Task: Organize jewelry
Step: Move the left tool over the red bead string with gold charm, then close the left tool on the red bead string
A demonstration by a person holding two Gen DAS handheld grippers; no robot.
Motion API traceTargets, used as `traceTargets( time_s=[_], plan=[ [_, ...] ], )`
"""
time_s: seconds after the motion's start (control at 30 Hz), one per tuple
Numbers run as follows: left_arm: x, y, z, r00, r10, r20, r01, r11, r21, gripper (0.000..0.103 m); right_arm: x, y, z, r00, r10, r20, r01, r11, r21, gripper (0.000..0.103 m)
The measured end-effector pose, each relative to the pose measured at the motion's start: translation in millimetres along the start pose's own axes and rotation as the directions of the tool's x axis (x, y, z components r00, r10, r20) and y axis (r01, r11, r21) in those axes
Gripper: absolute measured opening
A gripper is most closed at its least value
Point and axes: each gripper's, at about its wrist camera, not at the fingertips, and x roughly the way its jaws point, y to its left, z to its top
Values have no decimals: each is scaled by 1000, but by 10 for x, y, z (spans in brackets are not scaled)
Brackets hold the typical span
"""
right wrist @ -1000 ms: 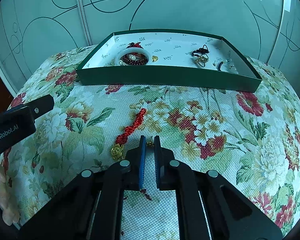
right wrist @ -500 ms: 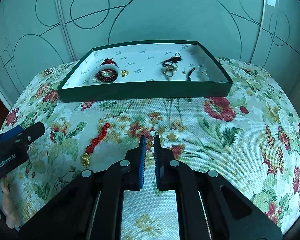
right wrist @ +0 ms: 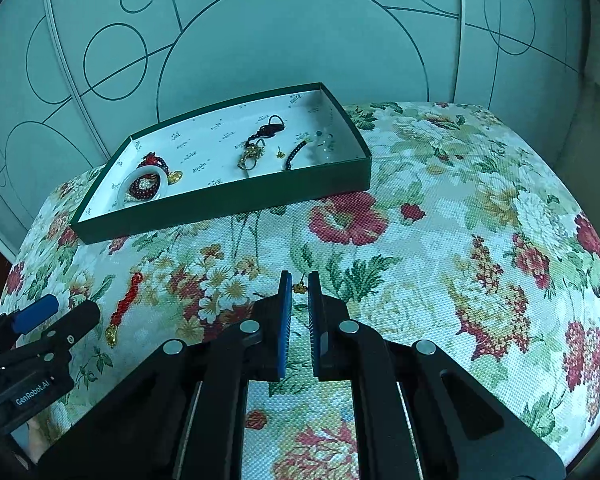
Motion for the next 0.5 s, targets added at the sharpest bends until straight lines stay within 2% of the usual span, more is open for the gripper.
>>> traceTargets(
  time_s=[0.13, 0.23, 0.3, 0.47, 0.5],
  plan=[
    [134, -124, 15, 1000, 13, -17, -13, 1000, 23, 75, -10, -63, 33, 1000, 15, 5, -15, 1000, 13, 8],
    [204, -151, 19, 999, 13, -33, -13, 1000, 23, 63, -20, -89, 50, 1000, 22, 11, -23, 1000, 14, 8],
    [261, -144, 8, 999, 3, -54, -2, 1000, 13, 46, -12, -108, 53, 1000, 30, 9, -30, 999, 21, 8],
    [276, -177, -27, 999, 8, -32, -6, 998, 56, 20, 32, -155, 47, 999, 40, -1, -40, 998, 41, 8],
    [277, -173, -30, 1000, 1, -29, 0, 998, 56, 9, 43, -165, 45, 999, 42, -3, -41, 998, 45, 8]
  ],
)
